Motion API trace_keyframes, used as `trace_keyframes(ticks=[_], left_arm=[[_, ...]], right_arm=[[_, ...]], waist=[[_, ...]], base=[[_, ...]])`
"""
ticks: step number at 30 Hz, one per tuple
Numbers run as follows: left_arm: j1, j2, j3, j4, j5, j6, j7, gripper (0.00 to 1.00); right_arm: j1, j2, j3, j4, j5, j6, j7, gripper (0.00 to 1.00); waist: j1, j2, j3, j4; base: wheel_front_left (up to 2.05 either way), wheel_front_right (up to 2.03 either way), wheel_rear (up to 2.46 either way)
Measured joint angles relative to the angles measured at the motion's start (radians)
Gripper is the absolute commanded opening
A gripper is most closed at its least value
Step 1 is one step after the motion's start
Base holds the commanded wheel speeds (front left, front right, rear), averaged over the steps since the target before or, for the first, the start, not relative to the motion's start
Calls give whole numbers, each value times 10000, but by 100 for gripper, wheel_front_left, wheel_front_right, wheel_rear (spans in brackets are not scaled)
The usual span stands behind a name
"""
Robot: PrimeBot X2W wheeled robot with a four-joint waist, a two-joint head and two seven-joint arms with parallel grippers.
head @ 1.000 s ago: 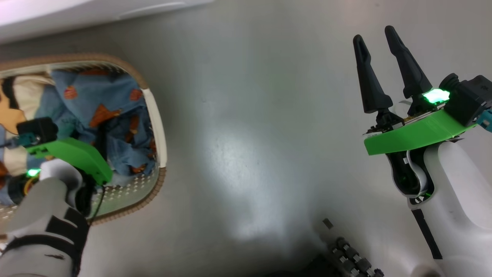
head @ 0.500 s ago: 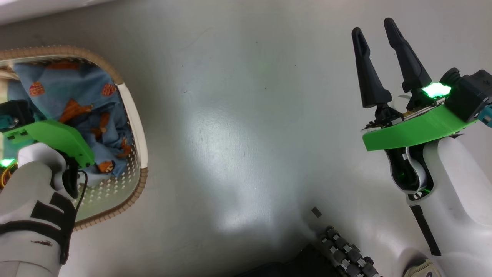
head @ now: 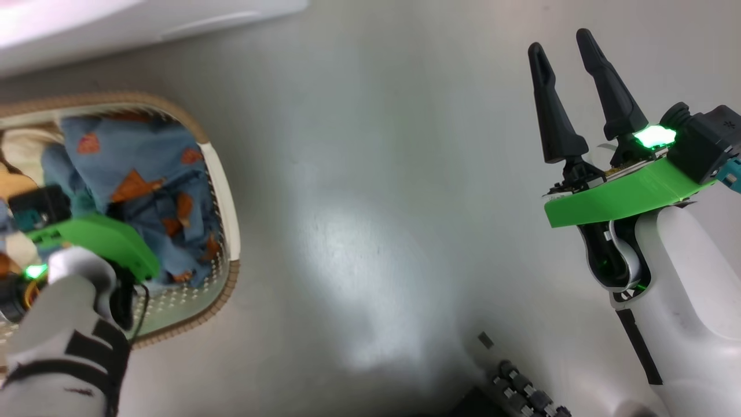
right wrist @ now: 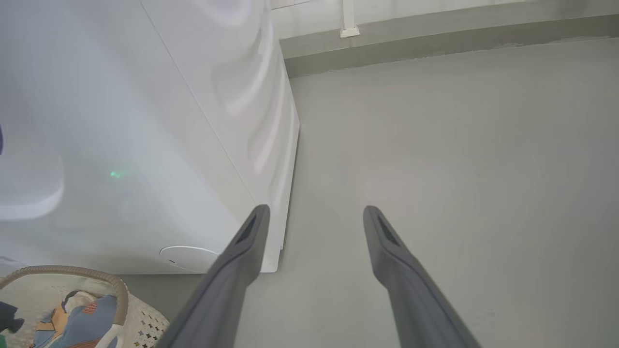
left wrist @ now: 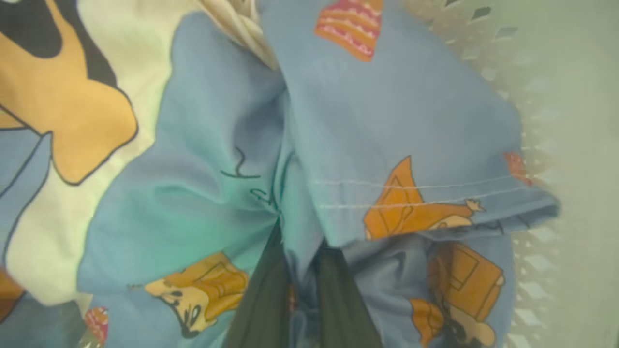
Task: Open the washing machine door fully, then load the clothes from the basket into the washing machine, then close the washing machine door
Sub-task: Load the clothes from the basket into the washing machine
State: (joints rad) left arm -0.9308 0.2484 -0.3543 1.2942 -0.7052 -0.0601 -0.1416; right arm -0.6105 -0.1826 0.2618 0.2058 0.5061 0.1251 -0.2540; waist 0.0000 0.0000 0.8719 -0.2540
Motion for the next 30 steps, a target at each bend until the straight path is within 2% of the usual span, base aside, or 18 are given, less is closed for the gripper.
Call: trace_keyframes(ticks=[5, 16, 20, 30], left_arm=[[467, -286, 15, -2, -153, -368, -412, 0], [1260, -491, -274, -403, -94, -625, -978, 0], [1752, -539, -282, -863, -94, -639, -1064, 0], [3259, -589, 134, -3018, 199, -642, -1064, 0]], right_arm=[[27, -17, 44, 123, 0, 0, 0, 100], [404, -79, 79, 407, 0, 0, 2, 100], [666, -104, 174, 522, 2, 0, 2, 100], [1342, -291, 188, 813, 35, 0, 2, 100]], waist=[[0, 0, -587, 160], [0, 0, -1919, 530], [0, 0, -2512, 674], [0, 0, -4010, 1071]], base=[[0, 0, 0], [0, 0, 0], [0, 0, 0], [0, 0, 0]])
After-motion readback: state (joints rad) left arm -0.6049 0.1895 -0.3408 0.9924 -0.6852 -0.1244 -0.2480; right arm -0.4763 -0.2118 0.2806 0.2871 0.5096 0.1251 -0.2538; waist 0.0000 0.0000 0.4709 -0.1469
